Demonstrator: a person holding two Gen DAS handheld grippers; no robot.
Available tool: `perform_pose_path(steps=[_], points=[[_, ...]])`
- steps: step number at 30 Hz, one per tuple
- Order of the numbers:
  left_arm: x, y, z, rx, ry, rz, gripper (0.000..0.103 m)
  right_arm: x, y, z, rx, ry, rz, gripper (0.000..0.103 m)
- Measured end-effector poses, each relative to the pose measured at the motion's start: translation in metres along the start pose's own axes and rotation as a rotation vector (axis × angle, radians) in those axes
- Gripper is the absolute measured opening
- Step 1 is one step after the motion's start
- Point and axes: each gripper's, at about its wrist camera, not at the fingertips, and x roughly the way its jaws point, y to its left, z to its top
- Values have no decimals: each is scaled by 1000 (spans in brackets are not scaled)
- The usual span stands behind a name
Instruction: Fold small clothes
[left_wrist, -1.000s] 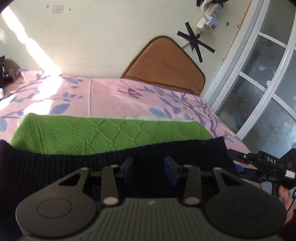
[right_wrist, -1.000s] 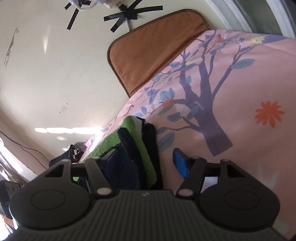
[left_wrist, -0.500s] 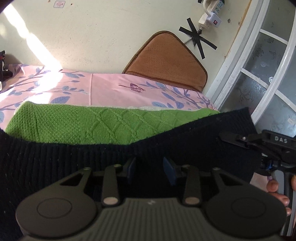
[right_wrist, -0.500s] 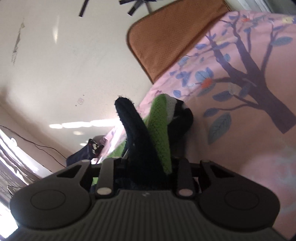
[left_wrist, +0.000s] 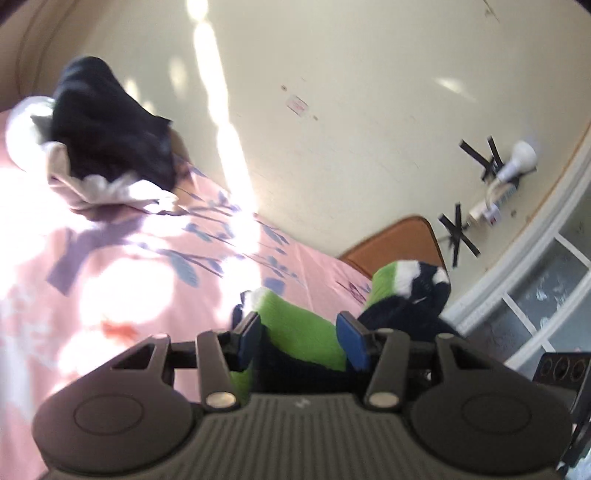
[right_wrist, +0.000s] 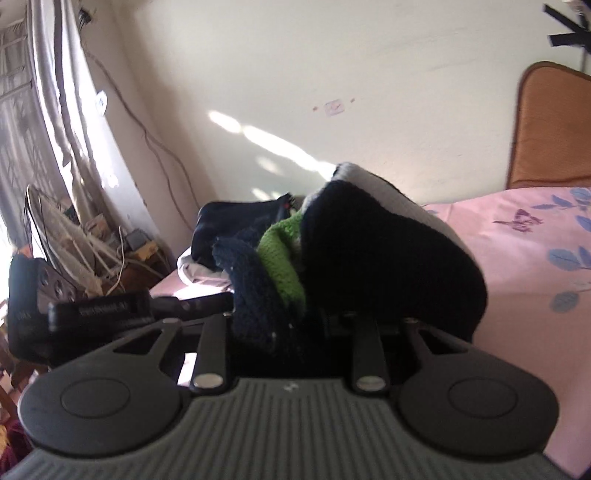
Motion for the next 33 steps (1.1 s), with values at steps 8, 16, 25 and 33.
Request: perform_pose_path(steps=[8,16,25,33], points=[[-16,15,18,-12,-13,5,53,55,44,-24,-220,94,3,71],[33,-54,25,239,47,-51,60,23,60,-44,-377,53,100,70],[78,-19,44,206,215,66,61,-28,43,-55,-337,15,163,71],[88,-16,40,241,237,115,65,-25,68,-55,-381,10,279,68]])
